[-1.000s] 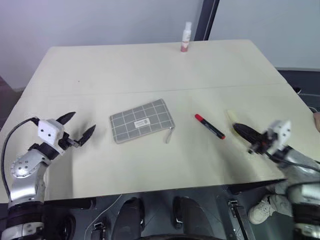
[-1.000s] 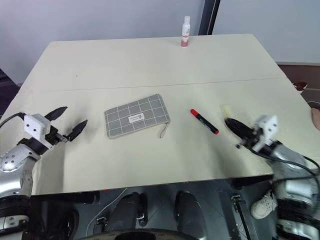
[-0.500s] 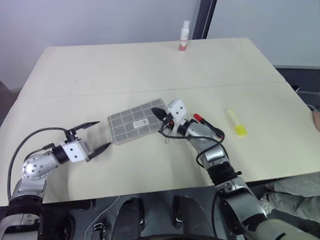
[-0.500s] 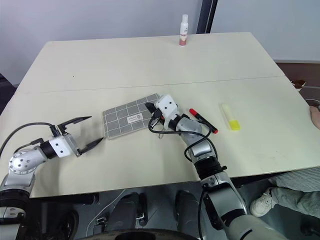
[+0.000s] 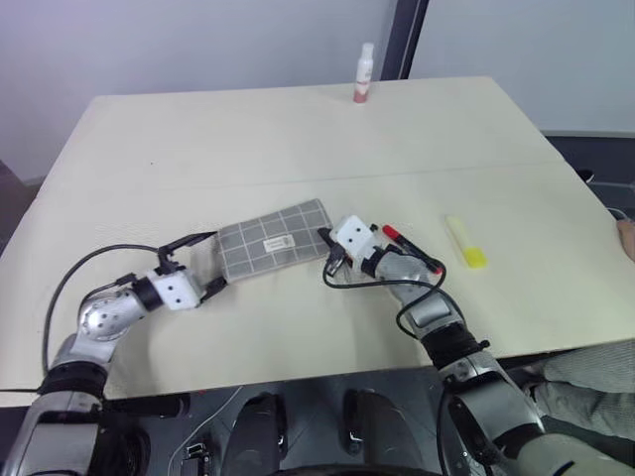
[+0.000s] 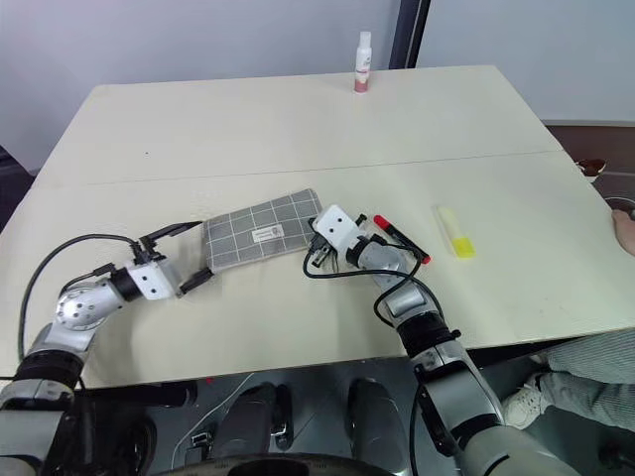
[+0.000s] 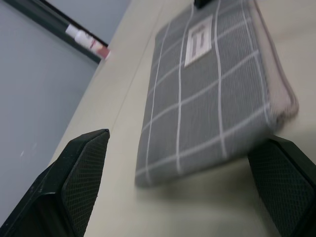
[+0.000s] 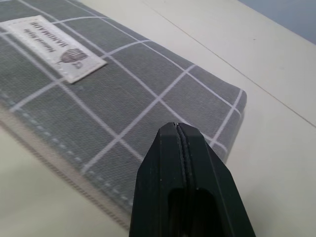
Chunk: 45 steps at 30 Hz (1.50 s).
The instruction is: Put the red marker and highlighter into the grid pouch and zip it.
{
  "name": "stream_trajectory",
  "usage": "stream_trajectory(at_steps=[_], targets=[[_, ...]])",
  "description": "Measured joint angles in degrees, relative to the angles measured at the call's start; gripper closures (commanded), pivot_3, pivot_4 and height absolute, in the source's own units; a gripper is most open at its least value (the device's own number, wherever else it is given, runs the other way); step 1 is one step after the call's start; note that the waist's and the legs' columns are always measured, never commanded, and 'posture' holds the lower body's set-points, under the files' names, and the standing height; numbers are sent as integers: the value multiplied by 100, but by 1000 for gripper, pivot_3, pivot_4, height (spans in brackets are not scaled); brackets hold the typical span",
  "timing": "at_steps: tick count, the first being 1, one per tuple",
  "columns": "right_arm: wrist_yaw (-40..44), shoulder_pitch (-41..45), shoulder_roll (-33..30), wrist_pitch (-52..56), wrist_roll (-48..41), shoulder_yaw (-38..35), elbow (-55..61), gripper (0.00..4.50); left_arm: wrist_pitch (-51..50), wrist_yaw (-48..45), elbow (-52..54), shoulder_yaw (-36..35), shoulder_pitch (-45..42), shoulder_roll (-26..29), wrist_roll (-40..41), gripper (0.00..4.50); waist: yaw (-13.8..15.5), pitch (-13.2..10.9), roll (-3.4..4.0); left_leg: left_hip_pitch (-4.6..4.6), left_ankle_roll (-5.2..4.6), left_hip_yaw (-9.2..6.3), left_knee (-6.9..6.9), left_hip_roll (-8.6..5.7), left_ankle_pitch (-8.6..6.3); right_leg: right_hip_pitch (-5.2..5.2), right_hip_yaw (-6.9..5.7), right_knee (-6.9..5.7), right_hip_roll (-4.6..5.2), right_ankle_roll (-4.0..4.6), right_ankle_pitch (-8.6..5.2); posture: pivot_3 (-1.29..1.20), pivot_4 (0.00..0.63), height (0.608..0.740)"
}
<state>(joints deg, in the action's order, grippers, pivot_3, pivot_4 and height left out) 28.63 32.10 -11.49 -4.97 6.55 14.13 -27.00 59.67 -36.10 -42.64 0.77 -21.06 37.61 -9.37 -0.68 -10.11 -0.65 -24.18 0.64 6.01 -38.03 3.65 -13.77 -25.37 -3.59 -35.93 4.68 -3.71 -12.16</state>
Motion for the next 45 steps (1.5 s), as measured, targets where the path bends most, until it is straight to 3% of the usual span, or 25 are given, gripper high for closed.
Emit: stream_trajectory(at_steps=[2,9,14,16,17,24,31,45], targets=[[6,-6,-1,47,3,0,48,4500,47,-112,-42,165,-73,-49,60,914,-9,0,0,0,0,1,0,0,0,-1,1,0,0,0,0,0,150,740],[24,-40,-9,105,2,-1,178,4500,215,-206,-192,338,-238,-30,247,4451,-18,5,9,2,0,1,1,2,0,-3,1,-4,-2,-1,-1,0,150,740],[86,-113,0,170,-69,-16,317,4500,220,-223,-331,326,-239,-40,415,4451,-24,11,18,4,0,1,1,2,0,-3,2,-4,-2,-2,-1,0,150,740],[110,-160,5,213,-132,-32,399,3951,197,-235,-355,302,-216,-41,519,4500,-24,11,18,4,0,0,1,3,0,-3,2,-5,-2,-2,-1,0,150,740],[124,-179,8,225,-171,-50,454,3653,177,-245,-357,298,-204,-42,568,4500,-24,11,18,5,0,0,1,3,0,-3,2,-6,-2,-2,-1,0,150,740],[430,-405,-66,972,-942,-492,1655,40,-451,-285,186,211,191,-62,1123,4500,-31,10,18,-1,0,-3,3,14,0,-8,2,-3,-2,-2,-2,0,150,740],[881,-922,-687,1902,-1400,-729,2439,40,-1222,-51,1052,15,628,-163,1263,4500,-8,9,17,-15,0,-6,4,14,-1,-16,1,8,2,1,-3,0,150,740],[401,-766,-400,2722,-1416,-695,2433,40,-2066,421,2107,-93,686,-444,1197,4500,-9,9,16,-26,0,-4,5,10,-1,-26,0,12,-2,0,-2,0,150,740]])
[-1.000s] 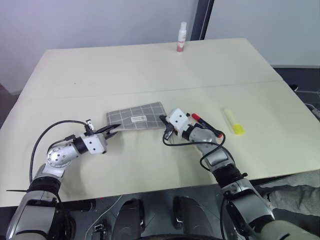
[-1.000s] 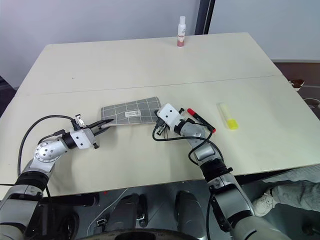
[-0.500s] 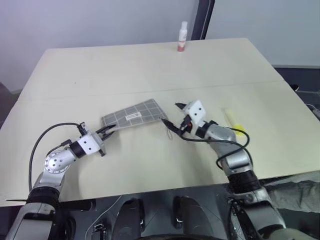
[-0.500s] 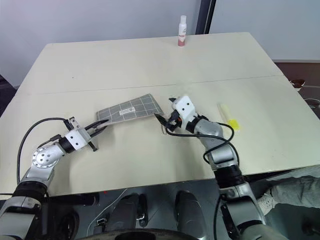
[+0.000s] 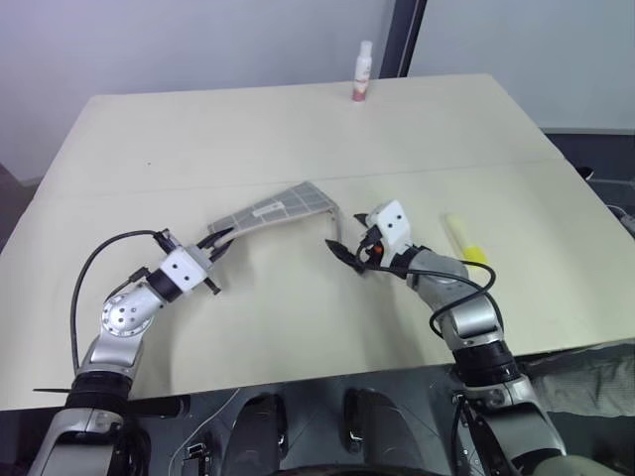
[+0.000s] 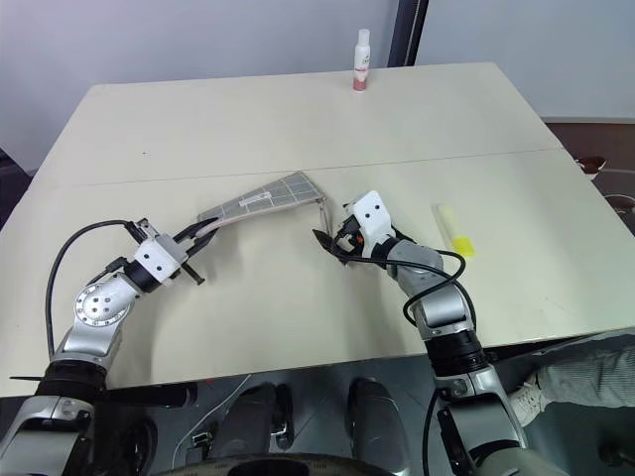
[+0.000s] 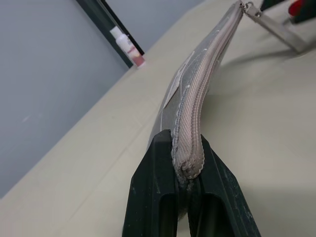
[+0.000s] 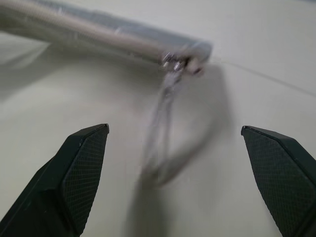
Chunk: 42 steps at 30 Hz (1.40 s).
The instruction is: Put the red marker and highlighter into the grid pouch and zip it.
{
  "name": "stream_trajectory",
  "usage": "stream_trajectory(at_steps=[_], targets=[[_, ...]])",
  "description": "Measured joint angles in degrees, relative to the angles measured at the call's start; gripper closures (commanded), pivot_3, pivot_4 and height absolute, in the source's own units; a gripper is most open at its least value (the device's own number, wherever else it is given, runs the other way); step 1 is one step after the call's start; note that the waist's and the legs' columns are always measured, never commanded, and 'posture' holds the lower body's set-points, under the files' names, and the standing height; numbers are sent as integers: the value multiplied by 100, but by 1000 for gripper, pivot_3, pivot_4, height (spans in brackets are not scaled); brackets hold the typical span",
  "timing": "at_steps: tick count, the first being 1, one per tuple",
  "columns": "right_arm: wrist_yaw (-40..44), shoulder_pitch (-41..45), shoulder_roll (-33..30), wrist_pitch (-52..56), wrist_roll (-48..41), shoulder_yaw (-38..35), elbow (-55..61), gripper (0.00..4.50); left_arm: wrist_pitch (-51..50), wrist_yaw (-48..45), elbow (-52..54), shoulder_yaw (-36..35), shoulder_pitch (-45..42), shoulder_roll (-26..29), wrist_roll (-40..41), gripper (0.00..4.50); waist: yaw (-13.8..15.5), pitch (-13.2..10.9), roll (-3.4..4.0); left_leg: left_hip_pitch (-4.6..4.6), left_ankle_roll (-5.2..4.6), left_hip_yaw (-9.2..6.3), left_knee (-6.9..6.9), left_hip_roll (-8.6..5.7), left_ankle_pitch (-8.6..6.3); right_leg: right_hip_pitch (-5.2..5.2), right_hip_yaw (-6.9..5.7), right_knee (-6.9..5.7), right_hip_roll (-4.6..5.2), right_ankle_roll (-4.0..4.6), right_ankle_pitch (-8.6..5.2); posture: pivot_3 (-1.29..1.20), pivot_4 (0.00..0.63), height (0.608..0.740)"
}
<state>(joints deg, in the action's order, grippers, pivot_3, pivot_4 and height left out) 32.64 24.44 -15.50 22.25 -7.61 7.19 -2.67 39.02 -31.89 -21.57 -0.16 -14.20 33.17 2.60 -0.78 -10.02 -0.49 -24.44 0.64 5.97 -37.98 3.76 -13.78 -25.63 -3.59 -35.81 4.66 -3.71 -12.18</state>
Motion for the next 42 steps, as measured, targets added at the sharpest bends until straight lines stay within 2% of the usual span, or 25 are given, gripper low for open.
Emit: stream_trajectory(at_steps=[6,12,13,14,15,21,28,32,36,42], targets=[[-339,172,585,555,-388,-299,-139,40,-10,74,57,-25,24,-16,-97,4500,-23,0,0,0,0,0,1,2,0,-3,0,-2,-5,0,0,0,150,740],[-467,614,867,721,-607,-472,-444,40,-12,78,155,-22,76,-20,-173,4500,-9,0,0,-3,0,0,2,3,0,-4,0,0,-2,0,0,0,150,740],[-401,676,907,703,-617,-431,-567,542,-15,80,157,-21,75,-20,-196,4500,-12,0,1,-3,0,1,2,3,0,-4,0,-1,-2,0,0,0,150,740],[-366,741,961,678,-615,-396,-732,762,-19,83,164,-21,67,-27,-202,4500,-16,0,1,-2,0,1,2,2,0,-4,0,-1,-3,0,0,0,150,740],[-348,784,1001,645,-614,-370,-870,1211,-24,88,179,-21,53,-44,-205,4500,-17,-1,1,-3,0,1,2,2,0,-5,0,-1,-3,0,0,0,150,740],[-267,876,1029,525,-611,-317,-1118,4317,-98,93,226,-21,48,-52,-211,4500,-18,-1,1,-5,0,1,2,2,0,-5,0,-1,-2,0,0,0,150,740],[-166,859,692,464,-386,-127,-940,4421,-109,112,267,-20,100,-49,-326,4500,-18,-1,2,-6,0,2,4,2,0,-9,1,1,0,0,0,0,150,740],[115,961,256,108,318,673,-776,4421,-152,162,267,-12,91,-94,-425,4500,-32,-1,2,-7,0,2,6,2,0,-14,1,0,-3,0,0,0,150,740],[374,1437,321,-155,811,1296,-959,4421,-204,285,261,113,-41,-226,-671,4500,-39,-2,1,-7,0,5,6,0,0,-21,1,-8,-10,0,0,0,150,740],[694,1872,663,-454,1026,1684,-1424,4421,-220,400,261,295,-111,-372,-1001,4500,-13,-2,1,-10,0,7,8,-3,0,-20,0,-8,-8,-2,1,0,150,740]])
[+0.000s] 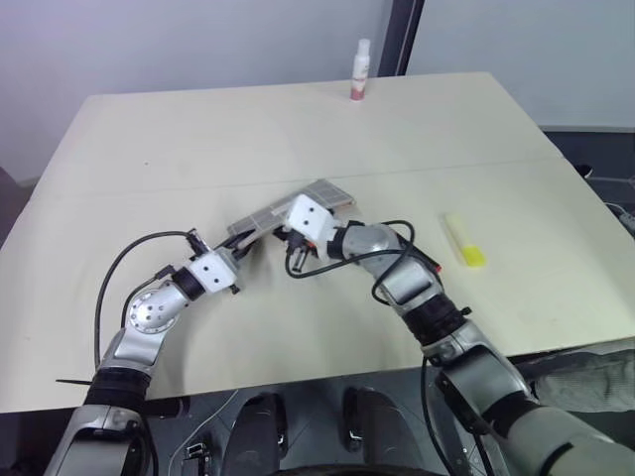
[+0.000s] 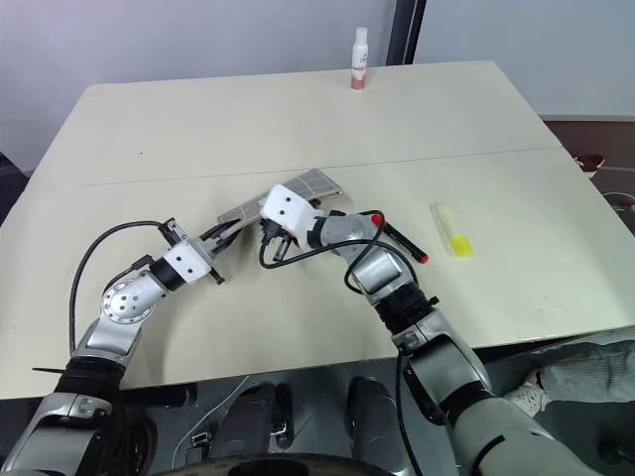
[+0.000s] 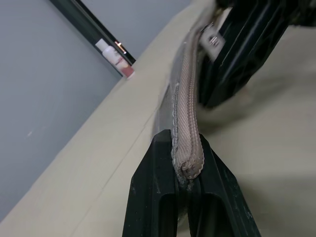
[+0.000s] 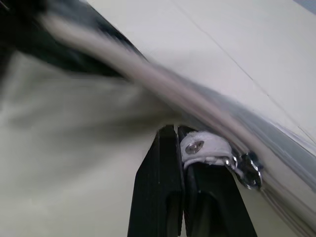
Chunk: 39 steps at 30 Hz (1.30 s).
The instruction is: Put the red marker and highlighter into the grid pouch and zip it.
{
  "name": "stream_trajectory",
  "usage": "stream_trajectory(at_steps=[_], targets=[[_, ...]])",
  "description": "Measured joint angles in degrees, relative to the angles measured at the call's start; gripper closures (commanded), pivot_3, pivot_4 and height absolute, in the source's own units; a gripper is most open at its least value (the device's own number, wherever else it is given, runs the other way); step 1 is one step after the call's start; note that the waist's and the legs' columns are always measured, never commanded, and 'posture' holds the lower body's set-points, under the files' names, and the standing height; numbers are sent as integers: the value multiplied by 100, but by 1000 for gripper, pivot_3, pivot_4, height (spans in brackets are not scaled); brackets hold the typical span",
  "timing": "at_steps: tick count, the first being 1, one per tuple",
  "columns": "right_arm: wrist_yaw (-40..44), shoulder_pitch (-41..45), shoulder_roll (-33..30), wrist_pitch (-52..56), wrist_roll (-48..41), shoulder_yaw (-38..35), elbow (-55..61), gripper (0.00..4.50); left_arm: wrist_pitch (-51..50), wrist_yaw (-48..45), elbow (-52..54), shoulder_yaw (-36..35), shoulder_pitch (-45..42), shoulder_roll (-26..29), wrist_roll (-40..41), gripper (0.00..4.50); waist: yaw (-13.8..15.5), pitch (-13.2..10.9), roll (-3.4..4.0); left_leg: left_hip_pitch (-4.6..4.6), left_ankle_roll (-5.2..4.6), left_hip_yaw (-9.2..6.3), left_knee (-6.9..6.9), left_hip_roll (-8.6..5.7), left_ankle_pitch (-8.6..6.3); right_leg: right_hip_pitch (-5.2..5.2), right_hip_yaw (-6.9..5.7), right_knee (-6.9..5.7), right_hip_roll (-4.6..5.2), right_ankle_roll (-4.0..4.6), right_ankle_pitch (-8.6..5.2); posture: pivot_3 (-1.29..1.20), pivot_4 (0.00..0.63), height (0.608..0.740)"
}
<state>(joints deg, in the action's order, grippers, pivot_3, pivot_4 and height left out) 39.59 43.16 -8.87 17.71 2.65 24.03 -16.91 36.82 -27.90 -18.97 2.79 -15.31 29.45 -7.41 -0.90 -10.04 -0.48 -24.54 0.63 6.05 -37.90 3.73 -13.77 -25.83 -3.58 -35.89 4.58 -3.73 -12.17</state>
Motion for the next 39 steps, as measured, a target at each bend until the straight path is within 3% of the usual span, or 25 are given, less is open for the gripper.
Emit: stream_trajectory(at_steps=[14,23,26,33,39], targets=[[352,219,117,-525,339,172,-486,4421,-389,557,-368,317,-693,-435,-644,4500,-7,-1,-4,0,0,2,-2,-3,0,1,0,-1,1,-17,10,0,150,740],[356,104,96,-578,380,77,-464,4421,-545,698,-306,385,-656,-526,-759,4500,-11,-1,-4,1,0,1,-1,-1,1,-3,0,-11,-1,-19,11,0,150,740],[390,-124,-59,-598,278,-35,-197,3535,-657,692,-177,387,-529,-544,-717,4500,-3,-1,-4,0,0,0,-1,-2,0,-3,0,-9,0,-20,11,0,150,740],[418,-1008,-868,-600,225,-424,790,39,-741,679,90,348,-219,-426,-648,4500,14,-1,-5,1,0,-1,-2,-2,0,-3,0,-8,5,-1,0,0,150,740],[459,-1694,-1188,-281,-680,-1467,1882,39,-765,645,114,170,-270,-135,-396,4500,11,-2,-7,1,0,-5,0,2,0,-5,0,-9,-1,-1,0,0,150,740]])
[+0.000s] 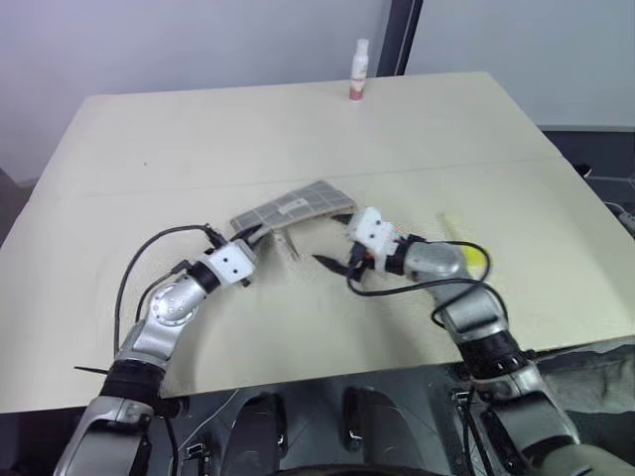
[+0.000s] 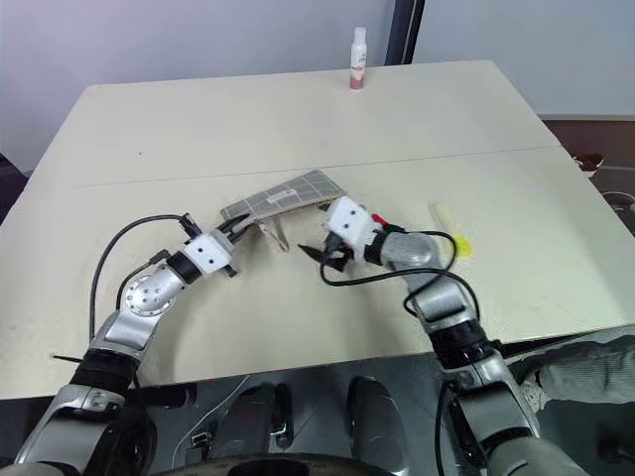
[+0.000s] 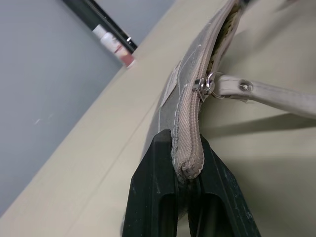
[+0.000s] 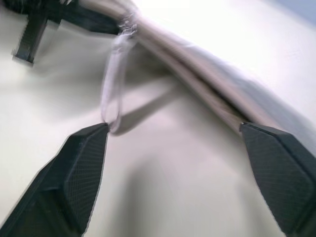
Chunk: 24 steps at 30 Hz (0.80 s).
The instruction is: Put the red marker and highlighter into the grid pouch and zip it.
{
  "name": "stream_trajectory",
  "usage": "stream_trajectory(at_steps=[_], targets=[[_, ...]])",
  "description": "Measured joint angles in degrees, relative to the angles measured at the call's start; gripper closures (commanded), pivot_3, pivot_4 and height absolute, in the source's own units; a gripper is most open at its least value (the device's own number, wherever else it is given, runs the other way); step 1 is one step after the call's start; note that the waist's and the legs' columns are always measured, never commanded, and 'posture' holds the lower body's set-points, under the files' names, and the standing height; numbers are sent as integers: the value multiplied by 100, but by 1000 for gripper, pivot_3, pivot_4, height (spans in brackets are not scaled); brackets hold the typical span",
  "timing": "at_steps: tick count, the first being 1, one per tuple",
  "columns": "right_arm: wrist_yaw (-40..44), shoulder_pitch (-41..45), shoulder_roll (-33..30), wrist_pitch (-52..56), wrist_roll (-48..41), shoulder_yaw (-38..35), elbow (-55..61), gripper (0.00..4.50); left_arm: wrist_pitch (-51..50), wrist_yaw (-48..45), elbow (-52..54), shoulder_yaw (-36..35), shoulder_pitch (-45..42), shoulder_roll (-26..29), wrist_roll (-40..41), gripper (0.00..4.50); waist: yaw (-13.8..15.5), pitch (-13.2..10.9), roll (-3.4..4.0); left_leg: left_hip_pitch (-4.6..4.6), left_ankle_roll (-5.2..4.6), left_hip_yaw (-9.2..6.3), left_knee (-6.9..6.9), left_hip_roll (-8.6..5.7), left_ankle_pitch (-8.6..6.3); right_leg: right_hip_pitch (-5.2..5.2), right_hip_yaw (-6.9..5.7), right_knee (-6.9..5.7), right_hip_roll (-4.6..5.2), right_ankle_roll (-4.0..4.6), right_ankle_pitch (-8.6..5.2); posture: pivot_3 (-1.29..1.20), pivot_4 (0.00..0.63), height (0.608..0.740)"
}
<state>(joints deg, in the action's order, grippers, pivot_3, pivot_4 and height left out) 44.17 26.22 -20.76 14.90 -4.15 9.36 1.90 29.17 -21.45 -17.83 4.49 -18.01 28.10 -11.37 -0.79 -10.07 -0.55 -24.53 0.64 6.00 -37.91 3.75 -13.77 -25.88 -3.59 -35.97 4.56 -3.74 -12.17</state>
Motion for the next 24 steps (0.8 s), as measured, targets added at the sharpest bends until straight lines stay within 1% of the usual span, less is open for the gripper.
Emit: stream_trajectory(at_steps=[3,5,7,13,24], targets=[[-229,-239,174,140,-826,-883,414,39,-55,-6,0,-146,-110,67,177,4500,14,-1,-1,0,0,1,0,-2,0,2,1,1,4,0,0,0,150,740],[-336,-348,137,113,-1078,-1281,510,39,-86,-4,8,-188,-119,82,203,4500,17,-1,-1,1,0,1,-1,-2,0,10,0,14,4,1,-1,0,150,740],[-429,-506,52,-8,-1142,-1528,496,39,-97,-3,8,-191,-106,84,203,4500,20,-1,-2,0,0,1,-1,-3,0,13,0,22,6,2,-1,0,150,740],[-484,-923,-318,-406,-1129,-1860,216,39,-104,-2,9,-194,-40,89,209,4500,7,-1,-1,0,-1,2,2,-4,0,14,1,30,2,1,-1,0,150,740],[-550,-990,-774,-730,-1148,-2152,-231,39,-101,-155,-57,-189,-125,48,335,4500,24,-1,-1,-1,-1,2,3,-6,0,18,0,38,2,2,0,0,150,740]])
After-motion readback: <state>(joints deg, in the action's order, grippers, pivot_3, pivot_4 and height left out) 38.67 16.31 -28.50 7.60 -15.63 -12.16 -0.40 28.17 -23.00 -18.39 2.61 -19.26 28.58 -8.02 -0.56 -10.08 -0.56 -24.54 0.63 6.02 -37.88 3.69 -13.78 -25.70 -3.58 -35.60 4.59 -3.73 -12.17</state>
